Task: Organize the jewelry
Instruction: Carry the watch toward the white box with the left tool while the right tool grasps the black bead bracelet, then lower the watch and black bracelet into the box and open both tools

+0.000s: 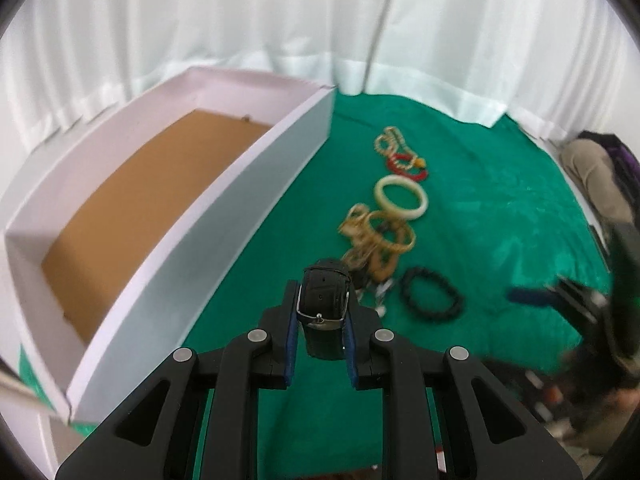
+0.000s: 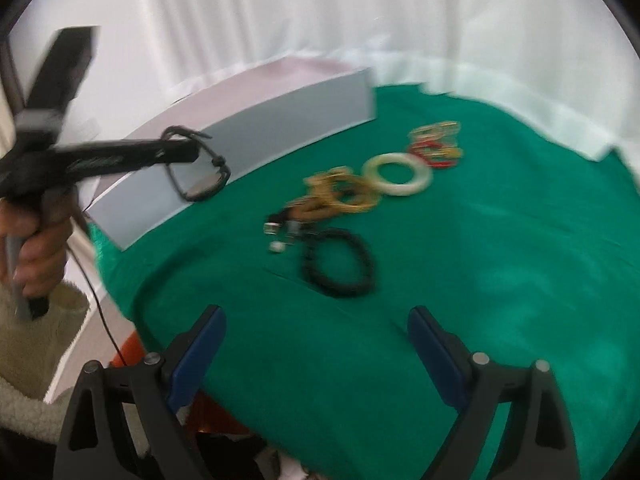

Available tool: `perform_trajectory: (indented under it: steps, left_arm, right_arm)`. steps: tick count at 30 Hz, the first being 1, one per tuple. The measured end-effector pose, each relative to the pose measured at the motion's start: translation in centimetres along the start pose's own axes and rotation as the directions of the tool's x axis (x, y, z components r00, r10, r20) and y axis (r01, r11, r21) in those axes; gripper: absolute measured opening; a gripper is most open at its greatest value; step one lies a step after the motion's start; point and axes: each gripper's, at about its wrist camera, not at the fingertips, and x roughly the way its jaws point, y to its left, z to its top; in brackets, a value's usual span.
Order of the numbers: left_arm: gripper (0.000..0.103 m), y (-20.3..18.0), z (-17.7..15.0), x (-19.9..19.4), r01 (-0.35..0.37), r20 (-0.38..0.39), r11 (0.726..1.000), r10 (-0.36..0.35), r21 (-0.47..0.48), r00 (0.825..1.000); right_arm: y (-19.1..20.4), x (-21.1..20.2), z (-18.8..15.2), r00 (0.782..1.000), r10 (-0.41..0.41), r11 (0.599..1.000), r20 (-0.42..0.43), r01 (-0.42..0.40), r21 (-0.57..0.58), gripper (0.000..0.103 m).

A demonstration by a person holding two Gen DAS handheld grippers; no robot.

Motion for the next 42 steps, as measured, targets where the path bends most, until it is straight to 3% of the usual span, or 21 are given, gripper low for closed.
perform_trajectory:
  steps: [1,2,4,9,11,15,20,26,29,32,35,42]
  left_arm:
    - [0.018,0.4,-0.4,-0.1,-0.005,-0.003,1.0,0.005,-0.012,1.0]
    - [0.018,0.9,-0.9,-0.2,-0.011,-0.005,1.0,0.011,-0.025,1.0]
    - [0.018,1.5,-1.5,-0.4,-0.018,-0.006,0.999,0.018,-0.038,1.0]
    - [0.018,2.4,-2.7,-0.6,-0.034,-0.013,0.998,0.033,-0.055,0.999]
    - [0.018,2.5,-2.8,-0.6,-0.03,-0.022,0.998,0.029,-0.053,0.999]
    - [0.018,3.0,-2.3,-1.5,-0.026,-0.03,0.998,0.024,-0.064,0.999]
    - [0.018,5.1,-0.2,-5.2,-0.02,0.005,0.993,0.021,-0.119,1.0]
    - [0.018,9.8,3.5,-9.7,-0.101,0.06,0.972,0.116,-0.212,0.991]
    - [0.018,12.6,5.1,-10.0,-0.169,0.065,0.952,0.192,-0.257,0.979]
    - [0.018,15.2,6.2,-8.2,-0.21,0.035,0.932,0.23,-0.296,0.973]
    - [0.018,17.5,6.4,-4.7,-0.208,-0.017,0.919,0.215,-0.336,0.976]
    - [0.018,21.3,4.5,1.0,-0.213,-0.117,0.894,0.181,-0.394,0.977]
  right_arm:
    - [0.2,1.1,0.5,1.0,-0.003,1.0,-0.013,0.003,-0.017,0.082]
    - [0.4,2.6,1.2,0.999,-0.013,0.999,-0.035,0.011,-0.041,0.066]
    - [0.2,5.5,2.1,0.994,-0.035,0.998,-0.099,0.03,-0.055,0.051]
    - [0.4,8.7,2.4,0.98,-0.092,0.992,-0.178,0.075,-0.1,0.04]
    - [0.8,8.7,2.5,0.974,-0.105,0.989,-0.2,0.081,-0.123,0.013]
    - [0.3,7.7,3.3,0.972,-0.075,0.994,-0.221,0.056,-0.092,0.013]
    - [0.9,2.8,7.2,0.988,0.052,0.998,-0.147,-0.055,-0.015,0.013]
    - [6.0,-2.5,14.4,0.977,0.21,0.976,-0.032,-0.212,-0.053,0.013]
    - [9.0,-2.5,19.4,0.965,0.262,0.961,0.024,-0.258,-0.096,0.013]
    - [11.7,-0.2,23.0,0.957,0.287,0.951,0.04,-0.28,-0.129,0.013]
    - [14.1,5.1,25.7,0.964,0.266,0.955,0.002,-0.263,-0.139,0.013]
    - [17.2,15.8,26.3,0.977,0.175,0.974,-0.119,-0.19,-0.127,0.013]
